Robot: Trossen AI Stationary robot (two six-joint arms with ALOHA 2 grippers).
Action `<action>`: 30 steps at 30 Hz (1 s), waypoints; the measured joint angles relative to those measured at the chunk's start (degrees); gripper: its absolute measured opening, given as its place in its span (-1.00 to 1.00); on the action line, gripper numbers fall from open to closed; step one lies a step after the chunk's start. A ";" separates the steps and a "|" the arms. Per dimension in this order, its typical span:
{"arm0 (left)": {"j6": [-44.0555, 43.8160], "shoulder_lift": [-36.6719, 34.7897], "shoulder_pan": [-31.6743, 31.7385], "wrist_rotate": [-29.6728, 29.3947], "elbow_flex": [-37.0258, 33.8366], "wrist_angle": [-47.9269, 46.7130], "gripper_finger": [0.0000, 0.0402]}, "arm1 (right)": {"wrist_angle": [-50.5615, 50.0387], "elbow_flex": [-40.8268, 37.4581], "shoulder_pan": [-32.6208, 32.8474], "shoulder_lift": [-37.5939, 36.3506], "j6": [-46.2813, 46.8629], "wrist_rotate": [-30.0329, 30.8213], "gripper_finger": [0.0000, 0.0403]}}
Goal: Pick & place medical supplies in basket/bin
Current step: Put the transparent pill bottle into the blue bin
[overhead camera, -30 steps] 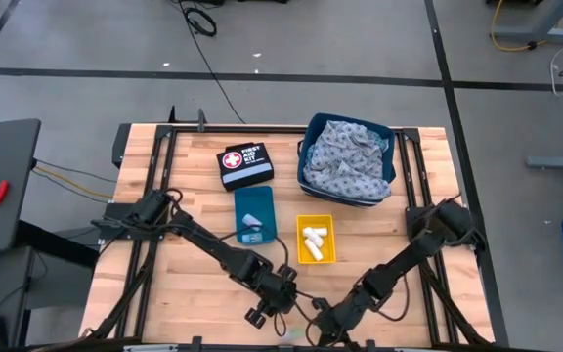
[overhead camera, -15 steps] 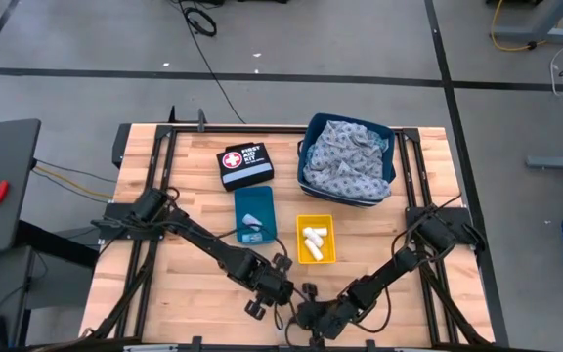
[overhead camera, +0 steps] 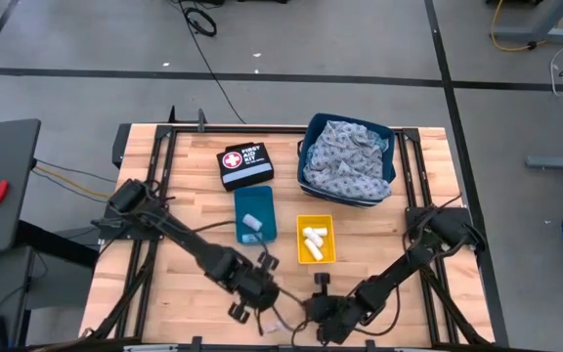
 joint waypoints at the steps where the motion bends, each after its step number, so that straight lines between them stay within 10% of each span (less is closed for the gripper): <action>1: 0.02 0.32 -0.68 0.90 0.06 1.04 -0.28 | -0.82 0.00 0.25 -0.79 -0.95 -0.36 -1.00; 8: -1.36 1.43 -3.68 1.68 -0.01 1.90 -0.28 | 10.75 -0.01 0.33 -1.02 -6.78 -15.71 -1.00; 19: -3.95 1.95 -4.61 1.49 -0.03 3.80 -0.28 | 30.12 0.13 -4.29 7.08 -12.02 -21.45 -1.00; 25: -5.47 1.95 -4.67 1.24 -0.03 2.02 -0.28 | 29.82 0.13 -7.53 8.45 -10.79 -5.58 -1.00; 30: -8.38 1.95 -5.58 -0.59 -0.62 0.55 -0.28 | 27.99 0.11 -7.43 7.76 -12.26 -5.81 -1.00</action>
